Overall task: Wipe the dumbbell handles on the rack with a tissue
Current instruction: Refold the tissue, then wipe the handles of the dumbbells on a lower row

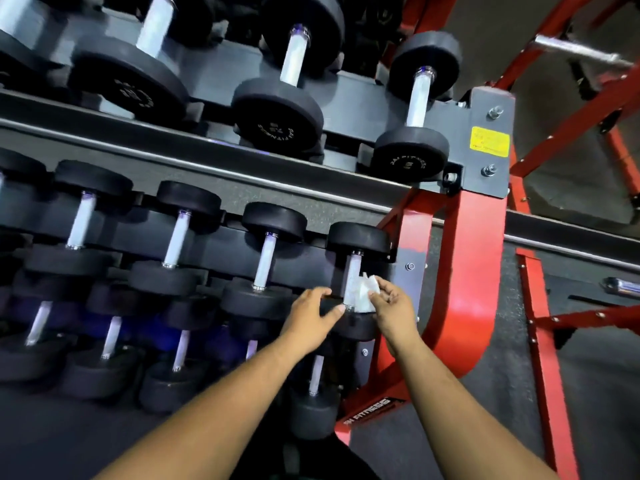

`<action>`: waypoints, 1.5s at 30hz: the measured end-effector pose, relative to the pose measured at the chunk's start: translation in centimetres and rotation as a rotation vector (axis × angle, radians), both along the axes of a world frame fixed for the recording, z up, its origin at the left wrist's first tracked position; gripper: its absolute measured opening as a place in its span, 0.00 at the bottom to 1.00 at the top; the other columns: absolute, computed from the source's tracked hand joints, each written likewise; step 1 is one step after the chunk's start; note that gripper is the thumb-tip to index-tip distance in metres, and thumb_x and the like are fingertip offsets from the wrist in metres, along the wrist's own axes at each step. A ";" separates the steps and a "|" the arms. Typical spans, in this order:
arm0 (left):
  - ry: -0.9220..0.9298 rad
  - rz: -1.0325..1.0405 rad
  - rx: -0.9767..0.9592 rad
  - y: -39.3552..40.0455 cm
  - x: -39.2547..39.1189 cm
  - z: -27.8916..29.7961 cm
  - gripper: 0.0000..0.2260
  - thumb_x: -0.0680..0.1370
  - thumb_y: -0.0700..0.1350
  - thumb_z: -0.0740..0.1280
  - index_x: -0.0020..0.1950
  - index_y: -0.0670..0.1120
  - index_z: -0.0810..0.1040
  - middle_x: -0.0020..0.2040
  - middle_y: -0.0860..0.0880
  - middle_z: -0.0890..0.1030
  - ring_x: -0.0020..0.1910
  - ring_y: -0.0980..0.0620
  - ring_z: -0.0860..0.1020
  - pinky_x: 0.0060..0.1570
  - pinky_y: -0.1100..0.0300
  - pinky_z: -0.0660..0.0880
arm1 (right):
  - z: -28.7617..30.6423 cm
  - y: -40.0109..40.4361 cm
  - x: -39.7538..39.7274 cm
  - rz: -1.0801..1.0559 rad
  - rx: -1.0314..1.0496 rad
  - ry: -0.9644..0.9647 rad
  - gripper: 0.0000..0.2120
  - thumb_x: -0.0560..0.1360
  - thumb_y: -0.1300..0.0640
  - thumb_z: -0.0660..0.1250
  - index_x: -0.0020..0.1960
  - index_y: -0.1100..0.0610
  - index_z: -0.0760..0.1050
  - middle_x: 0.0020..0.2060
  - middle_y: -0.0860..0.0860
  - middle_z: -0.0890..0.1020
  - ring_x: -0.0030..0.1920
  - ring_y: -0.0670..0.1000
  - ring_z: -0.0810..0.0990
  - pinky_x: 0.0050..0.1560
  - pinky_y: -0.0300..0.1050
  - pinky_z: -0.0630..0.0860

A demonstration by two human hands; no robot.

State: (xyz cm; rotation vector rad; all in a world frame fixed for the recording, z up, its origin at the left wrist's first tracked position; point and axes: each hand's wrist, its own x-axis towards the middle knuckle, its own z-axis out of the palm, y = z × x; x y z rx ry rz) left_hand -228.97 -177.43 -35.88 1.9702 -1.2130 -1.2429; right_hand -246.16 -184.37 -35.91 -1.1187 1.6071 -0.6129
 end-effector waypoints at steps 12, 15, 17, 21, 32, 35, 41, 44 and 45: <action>-0.107 0.100 0.252 -1.4 -8.2 -8.6 0.55 0.73 0.68 0.70 0.82 0.43 0.39 0.82 0.39 0.39 0.81 0.41 0.40 0.79 0.43 0.47 | -9.4 -6.6 -0.4 -0.005 0.062 0.517 0.19 0.78 0.62 0.62 0.69 0.58 0.72 0.57 0.60 0.82 0.58 0.62 0.80 0.54 0.49 0.75; -0.085 0.175 0.240 -1.7 -9.1 -9.2 0.60 0.70 0.66 0.74 0.82 0.42 0.37 0.81 0.37 0.37 0.81 0.40 0.40 0.79 0.44 0.45 | -10.8 -6.9 1.1 0.112 0.196 0.299 0.12 0.77 0.68 0.60 0.49 0.59 0.81 0.46 0.59 0.84 0.48 0.58 0.82 0.45 0.48 0.77; -0.083 0.214 0.252 -1.9 -9.1 -9.4 0.62 0.68 0.64 0.77 0.81 0.41 0.36 0.81 0.36 0.38 0.81 0.40 0.40 0.79 0.45 0.45 | -10.8 -6.5 2.2 0.103 0.293 0.141 0.18 0.76 0.73 0.55 0.42 0.56 0.79 0.43 0.58 0.83 0.41 0.55 0.82 0.39 0.44 0.78; -0.054 0.177 0.307 -2.4 -8.5 -9.6 0.61 0.69 0.63 0.77 0.81 0.42 0.34 0.80 0.36 0.36 0.81 0.39 0.39 0.79 0.45 0.43 | -10.1 -7.2 2.4 -0.098 0.279 -0.067 0.20 0.79 0.73 0.53 0.46 0.54 0.77 0.42 0.54 0.83 0.39 0.49 0.81 0.40 0.41 0.78; -0.057 0.061 0.408 -2.9 -7.8 -9.6 0.58 0.72 0.64 0.74 0.81 0.44 0.34 0.79 0.35 0.33 0.80 0.37 0.36 0.78 0.45 0.41 | -10.2 -6.8 2.5 0.025 0.335 -0.050 0.22 0.75 0.74 0.51 0.54 0.59 0.80 0.46 0.58 0.84 0.45 0.55 0.83 0.47 0.48 0.80; -0.058 0.049 0.404 -3.0 -7.9 -9.8 0.58 0.71 0.64 0.75 0.81 0.45 0.34 0.79 0.35 0.32 0.80 0.37 0.36 0.79 0.44 0.41 | -9.8 -9.1 3.6 -0.078 0.264 -0.096 0.16 0.75 0.74 0.53 0.45 0.58 0.75 0.37 0.54 0.78 0.37 0.50 0.79 0.38 0.40 0.79; -0.076 0.045 0.400 -3.0 -7.9 -9.9 0.59 0.71 0.64 0.74 0.81 0.45 0.34 0.79 0.35 0.32 0.80 0.37 0.36 0.78 0.45 0.41 | -8.9 -7.5 3.8 0.062 0.316 -0.160 0.21 0.70 0.70 0.58 0.61 0.61 0.74 0.39 0.56 0.80 0.39 0.55 0.81 0.44 0.49 0.81; -0.076 0.053 0.400 -3.1 -8.0 -9.9 0.59 0.71 0.65 0.75 0.81 0.45 0.34 0.79 0.35 0.32 0.80 0.38 0.35 0.78 0.45 0.41 | -8.2 -8.5 4.3 0.010 0.275 -0.164 0.10 0.76 0.72 0.58 0.51 0.61 0.72 0.33 0.50 0.76 0.31 0.46 0.78 0.31 0.37 0.75; -0.072 0.052 0.401 -3.0 -8.1 -9.9 0.60 0.70 0.65 0.75 0.81 0.45 0.34 0.79 0.35 0.32 0.80 0.38 0.35 0.78 0.45 0.41 | -8.3 -9.2 4.7 -0.035 0.275 -0.172 0.08 0.76 0.71 0.60 0.51 0.61 0.71 0.34 0.52 0.75 0.30 0.46 0.77 0.29 0.37 0.75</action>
